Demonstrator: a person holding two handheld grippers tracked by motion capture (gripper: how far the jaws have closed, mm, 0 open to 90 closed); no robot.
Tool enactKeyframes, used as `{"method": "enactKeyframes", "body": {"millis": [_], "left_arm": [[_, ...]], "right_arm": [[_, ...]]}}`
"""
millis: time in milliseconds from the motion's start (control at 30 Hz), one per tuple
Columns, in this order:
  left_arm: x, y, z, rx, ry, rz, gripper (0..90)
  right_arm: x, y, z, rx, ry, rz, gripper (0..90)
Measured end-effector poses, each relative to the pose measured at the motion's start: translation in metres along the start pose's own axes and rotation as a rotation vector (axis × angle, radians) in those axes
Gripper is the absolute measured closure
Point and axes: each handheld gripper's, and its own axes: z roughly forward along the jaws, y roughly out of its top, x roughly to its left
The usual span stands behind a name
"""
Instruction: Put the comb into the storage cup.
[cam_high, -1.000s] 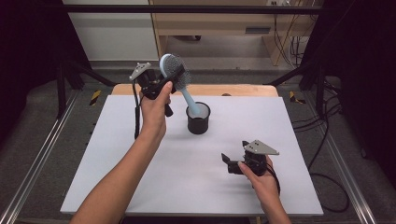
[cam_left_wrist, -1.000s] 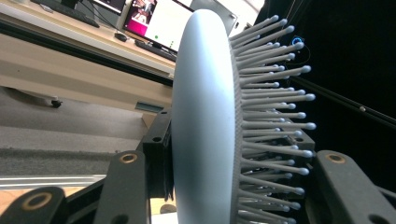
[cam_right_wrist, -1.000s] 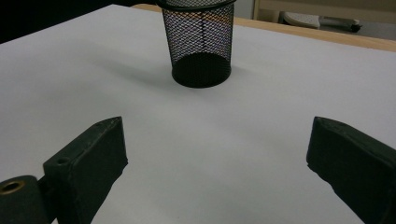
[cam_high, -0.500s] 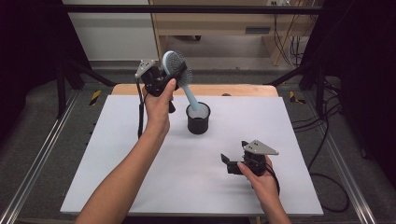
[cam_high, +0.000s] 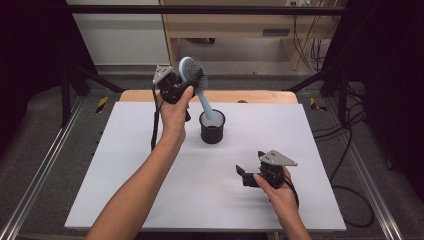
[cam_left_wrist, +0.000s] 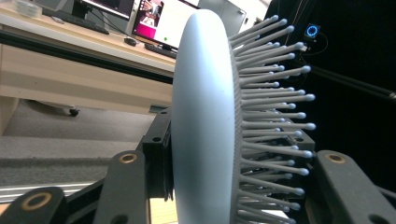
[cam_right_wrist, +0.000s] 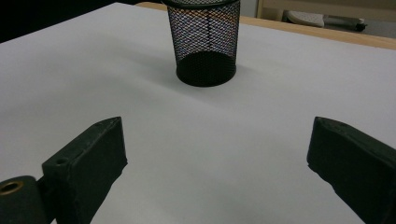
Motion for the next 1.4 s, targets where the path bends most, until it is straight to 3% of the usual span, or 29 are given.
{"method": "enactKeyframes", "body": {"millis": [433, 533, 700, 833, 1067, 1200, 1400], "left_arm": [[-0.003, -0.013, 0.012, 0.037, 0.011, 0.051, 49.5], [-0.004, -0.016, 0.013, 0.044, 0.007, 0.057, 49.5], [-0.008, -0.021, 0.015, 0.061, 0.0, 0.102, 49.4], [-0.006, -0.02, 0.016, 0.069, -0.01, 0.107, 49.4], [-0.004, -0.024, 0.019, 0.061, -0.014, 0.103, 49.4], [-0.006, -0.027, 0.022, 0.067, -0.011, 0.131, 49.5], [-0.004, -0.031, 0.025, 0.069, -0.01, 0.126, 49.4]], "right_arm": [[0.003, 0.0, 0.004, 0.007, 0.012, 0.001, 4.8], [0.006, 0.0, 0.005, 0.011, 0.018, -0.018, 4.8], [0.007, 0.0, 0.005, 0.014, 0.015, -0.027, 4.6], [0.008, 0.001, 0.008, 0.009, 0.008, -0.016, 5.0], [0.012, 0.001, 0.009, 0.015, 0.012, -0.041, 5.3], [0.014, 0.001, 0.009, 0.016, 0.017, -0.058, 5.2], [0.01, 0.001, 0.007, 0.005, 0.012, -0.044, 4.8]]}}
